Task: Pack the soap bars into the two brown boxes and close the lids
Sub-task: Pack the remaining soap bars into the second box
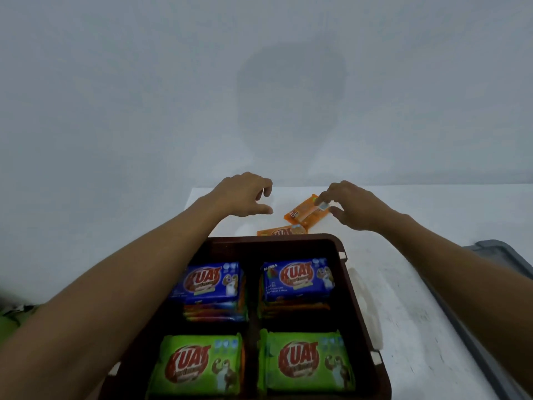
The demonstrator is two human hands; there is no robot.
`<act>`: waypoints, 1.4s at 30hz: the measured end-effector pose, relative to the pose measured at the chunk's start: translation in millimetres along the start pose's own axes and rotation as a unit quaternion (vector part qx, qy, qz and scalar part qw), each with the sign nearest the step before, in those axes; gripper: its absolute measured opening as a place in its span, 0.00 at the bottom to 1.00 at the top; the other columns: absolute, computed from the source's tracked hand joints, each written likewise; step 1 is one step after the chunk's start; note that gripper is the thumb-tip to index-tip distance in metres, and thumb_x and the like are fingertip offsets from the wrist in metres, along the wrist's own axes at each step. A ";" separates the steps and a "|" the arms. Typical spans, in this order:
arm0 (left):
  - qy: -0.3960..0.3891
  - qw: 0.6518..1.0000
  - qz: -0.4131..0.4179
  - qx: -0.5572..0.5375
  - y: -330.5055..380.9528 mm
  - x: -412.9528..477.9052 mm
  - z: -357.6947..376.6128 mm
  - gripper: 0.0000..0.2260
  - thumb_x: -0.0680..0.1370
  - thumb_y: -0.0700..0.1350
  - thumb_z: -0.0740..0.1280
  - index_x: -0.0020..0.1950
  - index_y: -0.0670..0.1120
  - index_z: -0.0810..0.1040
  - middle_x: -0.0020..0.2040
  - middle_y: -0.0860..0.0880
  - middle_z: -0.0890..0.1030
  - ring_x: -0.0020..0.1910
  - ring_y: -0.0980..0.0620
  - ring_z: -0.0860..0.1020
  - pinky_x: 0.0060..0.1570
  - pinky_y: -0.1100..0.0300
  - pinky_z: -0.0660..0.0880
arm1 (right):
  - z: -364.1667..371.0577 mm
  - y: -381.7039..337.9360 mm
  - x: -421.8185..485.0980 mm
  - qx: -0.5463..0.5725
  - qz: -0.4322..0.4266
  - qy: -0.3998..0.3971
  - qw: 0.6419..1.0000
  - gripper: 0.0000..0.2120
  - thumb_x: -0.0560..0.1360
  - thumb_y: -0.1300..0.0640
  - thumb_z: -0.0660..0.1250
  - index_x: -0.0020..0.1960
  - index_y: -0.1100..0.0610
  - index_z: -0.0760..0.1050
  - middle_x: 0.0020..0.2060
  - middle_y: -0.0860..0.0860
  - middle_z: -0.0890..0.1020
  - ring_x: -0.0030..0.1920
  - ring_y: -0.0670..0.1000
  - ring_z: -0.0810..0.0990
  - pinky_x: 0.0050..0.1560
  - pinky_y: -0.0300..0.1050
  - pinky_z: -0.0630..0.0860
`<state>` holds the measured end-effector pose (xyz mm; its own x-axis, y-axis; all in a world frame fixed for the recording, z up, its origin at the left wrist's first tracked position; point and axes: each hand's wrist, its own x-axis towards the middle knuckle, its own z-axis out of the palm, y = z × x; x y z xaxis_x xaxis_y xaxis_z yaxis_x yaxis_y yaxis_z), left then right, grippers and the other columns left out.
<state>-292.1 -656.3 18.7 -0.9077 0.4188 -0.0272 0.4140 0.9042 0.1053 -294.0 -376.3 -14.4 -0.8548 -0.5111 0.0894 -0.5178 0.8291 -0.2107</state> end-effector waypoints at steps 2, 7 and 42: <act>-0.037 0.999 -0.004 0.015 1.6 20.3 8.8 0.22 0.72 0.63 0.69 0.58 0.51 0.73 0.50 0.53 0.76 0.48 0.51 0.74 0.42 0.56 0.69 | 7.8 8.1 13.6 -0.019 -0.004 -0.034 0.999 0.18 0.78 0.60 0.64 0.65 0.44 0.75 0.60 0.49 0.76 0.62 0.51 0.70 0.53 0.48 0.72; -0.143 0.987 -0.005 0.068 6.0 60.1 26.4 0.35 0.65 0.70 0.70 0.64 0.52 0.69 0.57 0.53 0.75 0.52 0.51 0.74 0.48 0.54 0.71 | 25.8 22.2 37.1 -0.106 -0.053 -0.118 0.986 0.23 0.78 0.51 0.65 0.71 0.37 0.66 0.71 0.50 0.65 0.68 0.54 0.65 0.62 0.53 0.70; 0.105 0.987 0.051 -0.113 -0.6 -2.3 -14.5 0.13 0.80 0.60 0.54 0.54 0.54 0.71 0.43 0.57 0.76 0.43 0.51 0.77 0.40 0.56 0.70 | -52.9 -40.7 -1.6 0.498 0.219 0.107 0.832 0.13 0.81 0.57 0.60 0.64 0.51 0.74 0.49 0.51 0.84 0.48 0.52 0.84 0.45 0.48 0.81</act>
<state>-291.2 -659.0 33.1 -0.8660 0.4587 0.1991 0.4998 0.8065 0.3160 -273.4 -397.3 45.5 -0.9958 -0.0685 -0.0604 0.0397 0.2710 -0.9618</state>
